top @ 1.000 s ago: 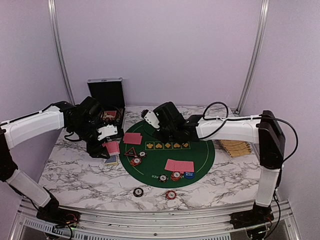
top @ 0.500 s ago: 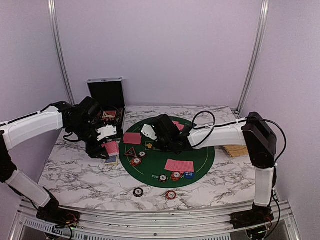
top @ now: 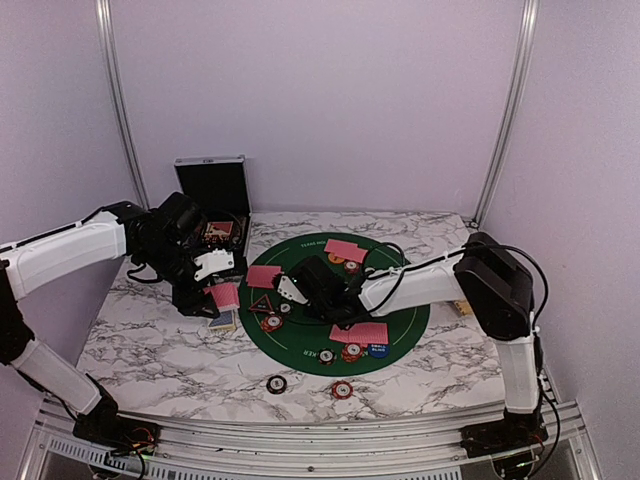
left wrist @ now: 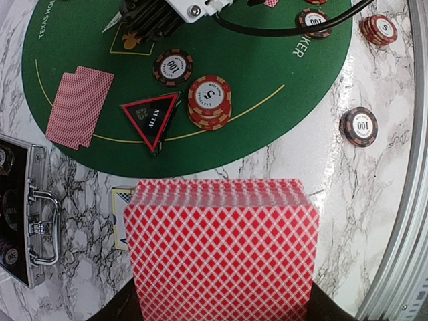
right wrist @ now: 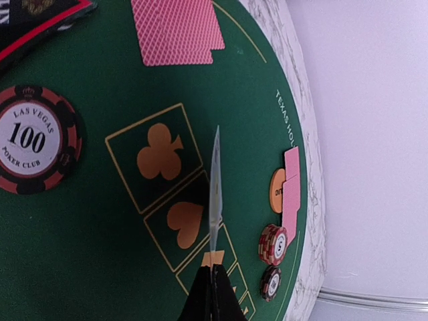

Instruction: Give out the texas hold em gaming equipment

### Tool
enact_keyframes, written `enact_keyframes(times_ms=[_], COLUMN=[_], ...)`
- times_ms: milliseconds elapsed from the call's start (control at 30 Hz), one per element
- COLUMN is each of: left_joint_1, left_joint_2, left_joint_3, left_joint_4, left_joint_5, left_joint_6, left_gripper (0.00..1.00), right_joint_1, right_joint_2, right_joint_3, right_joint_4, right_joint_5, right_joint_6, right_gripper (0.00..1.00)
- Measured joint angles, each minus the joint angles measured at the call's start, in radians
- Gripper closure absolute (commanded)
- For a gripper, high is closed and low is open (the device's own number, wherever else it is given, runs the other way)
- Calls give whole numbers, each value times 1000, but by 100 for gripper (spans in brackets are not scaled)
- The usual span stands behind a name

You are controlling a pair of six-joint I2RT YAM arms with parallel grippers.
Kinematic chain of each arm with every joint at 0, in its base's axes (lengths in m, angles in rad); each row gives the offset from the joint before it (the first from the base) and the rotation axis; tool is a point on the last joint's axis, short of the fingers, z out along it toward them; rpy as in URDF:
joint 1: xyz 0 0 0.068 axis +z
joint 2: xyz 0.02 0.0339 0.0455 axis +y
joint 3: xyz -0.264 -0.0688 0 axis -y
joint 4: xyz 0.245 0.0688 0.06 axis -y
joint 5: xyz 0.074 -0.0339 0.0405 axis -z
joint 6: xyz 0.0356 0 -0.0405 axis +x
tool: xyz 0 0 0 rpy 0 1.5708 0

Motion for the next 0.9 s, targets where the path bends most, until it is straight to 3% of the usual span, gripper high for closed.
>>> enact_keyframes(times_ms=[333, 900], left_joint_1=[0, 0], left_joint_2=[19, 19], left_joint_3=[12, 13], left_joint_4=[0, -1], left_joint_5=[0, 0], left_joint_6=[-1, 0], left_gripper=[100, 100], right_joint_1=[1, -2], right_joint_2=[37, 8], right_joint_3=[-21, -21], right_joint_4=[0, -31], right_joint_5=[4, -130], right_joint_6=[1, 84], right_gripper=[99, 66])
